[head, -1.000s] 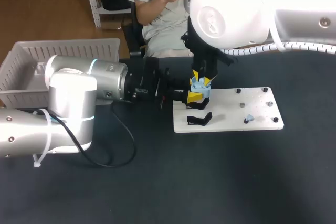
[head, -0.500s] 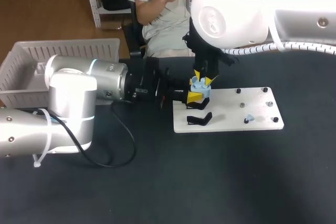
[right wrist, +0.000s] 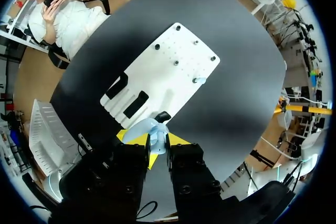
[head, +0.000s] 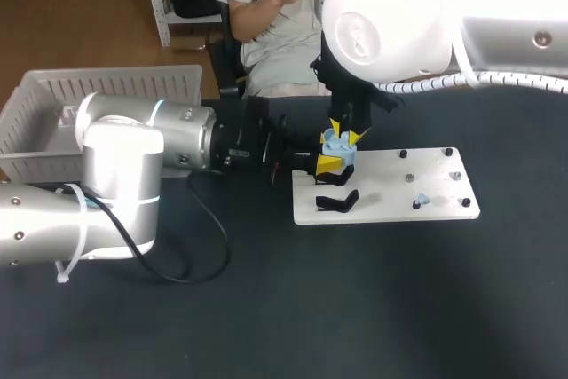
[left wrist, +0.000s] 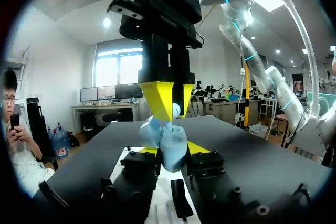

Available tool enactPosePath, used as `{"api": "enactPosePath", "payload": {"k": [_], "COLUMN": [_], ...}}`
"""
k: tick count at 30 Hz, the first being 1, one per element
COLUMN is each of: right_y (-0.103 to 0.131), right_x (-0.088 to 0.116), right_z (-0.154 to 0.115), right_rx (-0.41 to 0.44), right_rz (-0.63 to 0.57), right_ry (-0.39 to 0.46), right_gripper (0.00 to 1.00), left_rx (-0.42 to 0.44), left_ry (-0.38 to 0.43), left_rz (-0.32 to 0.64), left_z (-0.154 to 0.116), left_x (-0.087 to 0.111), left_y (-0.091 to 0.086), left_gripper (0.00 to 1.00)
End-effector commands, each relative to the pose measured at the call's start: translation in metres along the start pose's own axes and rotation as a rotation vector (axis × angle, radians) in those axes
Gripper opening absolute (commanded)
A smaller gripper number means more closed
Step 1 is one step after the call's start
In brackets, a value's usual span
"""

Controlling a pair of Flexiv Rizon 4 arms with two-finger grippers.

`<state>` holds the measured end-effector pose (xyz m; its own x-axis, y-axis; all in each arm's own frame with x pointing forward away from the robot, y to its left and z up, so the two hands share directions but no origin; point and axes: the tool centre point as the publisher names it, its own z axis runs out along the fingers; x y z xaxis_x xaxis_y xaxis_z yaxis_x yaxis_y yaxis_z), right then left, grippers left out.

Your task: Pick up each earbud case from the left stands, insert the matching earbuds, close the lid, and place the case in the box.

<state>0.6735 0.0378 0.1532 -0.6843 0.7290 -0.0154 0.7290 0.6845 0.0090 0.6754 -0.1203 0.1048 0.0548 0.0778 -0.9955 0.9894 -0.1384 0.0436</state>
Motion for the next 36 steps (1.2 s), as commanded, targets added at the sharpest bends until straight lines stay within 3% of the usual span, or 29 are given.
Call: {"api": "enactPosePath", "payload": {"k": [1,8,9,10,13,15,18,20,21,23,25,29,33,36], "right_y": [0.001,0.003,0.004,0.004,0.003,0.001,-0.003,-0.009,-0.012,-0.022,-0.032,-0.049,-0.066,-0.078], "right_x": [0.000,0.000,0.000,0.000,0.001,0.003,0.006,0.008,0.008,0.008,0.006,0.000,-0.003,-0.007], "right_z": [0.002,0.008,0.009,0.009,0.007,0.004,-0.003,-0.011,-0.014,-0.020,-0.026,-0.033,-0.036,-0.035], "right_rx": [0.005,0.011,0.011,0.008,0.002,-0.011,-0.038,-0.059,-0.072,-0.094,-0.124,-0.197,-0.287,-0.322], "right_rz": [0.001,0.001,0.001,0.002,0.003,0.004,0.001,0.003,0.007,0.013,0.009,-0.041,-0.183,-0.256], "right_ry": [-0.001,0.001,0.003,0.007,0.009,0.011,0.012,0.014,0.020,0.040,0.052,0.057,0.011,-0.013], "right_gripper": [0.00,0.00,0.05,0.38,0.74,0.86,0.80,0.55,0.51,0.63,0.61,0.67,0.96,1.00], "left_rx": [0.000,0.000,0.000,0.000,0.000,0.000,0.000,0.000,0.000,0.000,0.000,0.000,0.000,0.000], "left_ry": [0.000,0.000,0.000,0.000,0.000,0.000,0.000,0.000,0.000,0.000,0.000,0.000,0.000,0.000], "left_rz": [0.002,0.002,0.002,0.002,0.002,0.002,0.002,0.002,0.002,0.002,0.002,0.002,0.002,0.002], "left_z": [0.001,0.001,0.001,0.001,0.001,0.001,0.001,0.001,0.001,0.001,0.001,0.001,0.001,0.001], "left_x": [0.000,0.000,0.000,0.000,0.000,0.000,0.000,0.000,0.000,0.000,0.000,0.000,0.000,0.000], "left_y": [0.000,0.000,0.000,0.000,0.000,0.000,0.000,0.000,0.000,0.000,0.000,0.000,0.000,0.000], "left_gripper": [0.00,0.00,0.00,0.00,0.00,0.00,0.00,0.00,0.00,0.00,0.00,0.00,0.00,0.00]}}
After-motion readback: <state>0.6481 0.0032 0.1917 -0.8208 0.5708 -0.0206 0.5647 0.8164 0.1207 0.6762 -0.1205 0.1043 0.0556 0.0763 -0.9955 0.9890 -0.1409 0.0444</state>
